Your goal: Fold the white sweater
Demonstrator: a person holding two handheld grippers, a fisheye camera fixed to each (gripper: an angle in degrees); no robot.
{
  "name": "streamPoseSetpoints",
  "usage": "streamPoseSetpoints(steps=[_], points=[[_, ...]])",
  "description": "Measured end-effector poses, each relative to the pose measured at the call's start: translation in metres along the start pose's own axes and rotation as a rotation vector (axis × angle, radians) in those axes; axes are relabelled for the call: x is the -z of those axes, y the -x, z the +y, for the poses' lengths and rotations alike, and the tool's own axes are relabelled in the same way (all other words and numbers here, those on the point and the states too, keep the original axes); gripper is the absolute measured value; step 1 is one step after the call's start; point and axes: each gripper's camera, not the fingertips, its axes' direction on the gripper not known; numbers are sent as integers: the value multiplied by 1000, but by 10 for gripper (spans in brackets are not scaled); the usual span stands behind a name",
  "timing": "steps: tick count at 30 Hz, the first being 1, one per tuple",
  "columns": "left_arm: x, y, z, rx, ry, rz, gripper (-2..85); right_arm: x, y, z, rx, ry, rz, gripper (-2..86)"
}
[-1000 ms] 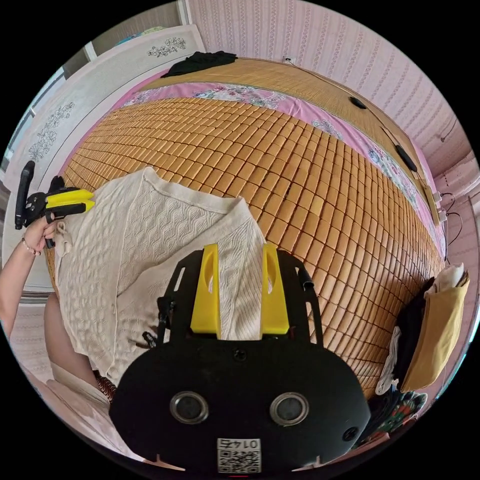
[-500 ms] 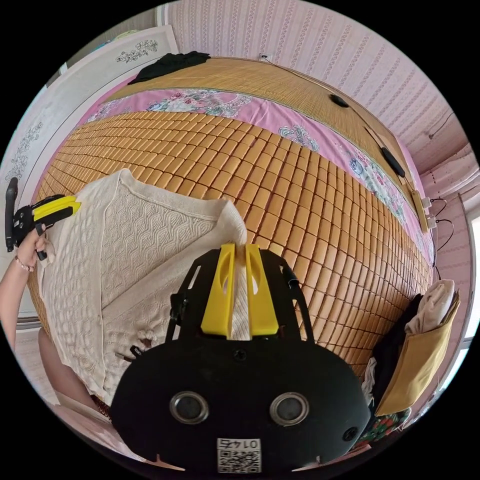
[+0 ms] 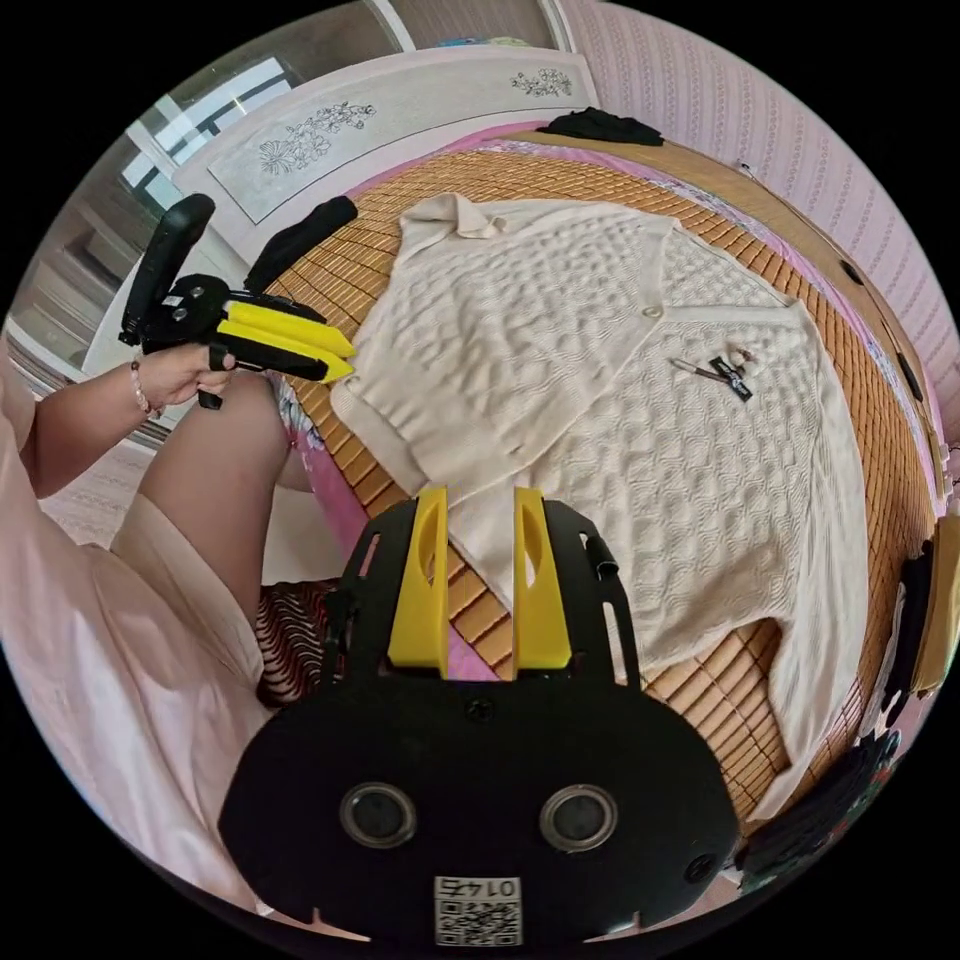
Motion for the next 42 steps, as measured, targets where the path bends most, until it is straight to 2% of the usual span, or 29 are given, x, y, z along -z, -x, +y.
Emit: streamPoseSetpoints(steps=[4,7,14,18,20,22,26,32,35,41,42], points=[[-19,-7,13,1,9,-77,49,-43,25,-18,-17,61,88,77],[-20,0,21,11,3,-55,8,-43,28,-24,-21,64,129,27],[1,22,68,53,-73,32,-8,-19,45,-21,39,25,142,15],[-27,22,79,28,26,16,-4,-71,49,-25,58,159,121,24],[-24,31,86,71,16,56,13,-79,53,-27,71,163,147,36],[-14,40,95,96,-21,86,30,-74,56,-32,119,198,89,72],[21,71,105,113,-109,-3,44,-51,51,-47,153,148,56,100],[42,121,78,143,-230,-97,46,-40,34,-142,207,2,14,103],[20,132,63,184,-200,-119,58,-55,30,-204,221,-29,21,110],[-38,141,68,244,-65,-188,53,-126,35,-304,223,55,36,135],[-38,141,73,249,-103,-174,46,-142,34,-315,220,96,52,121]])
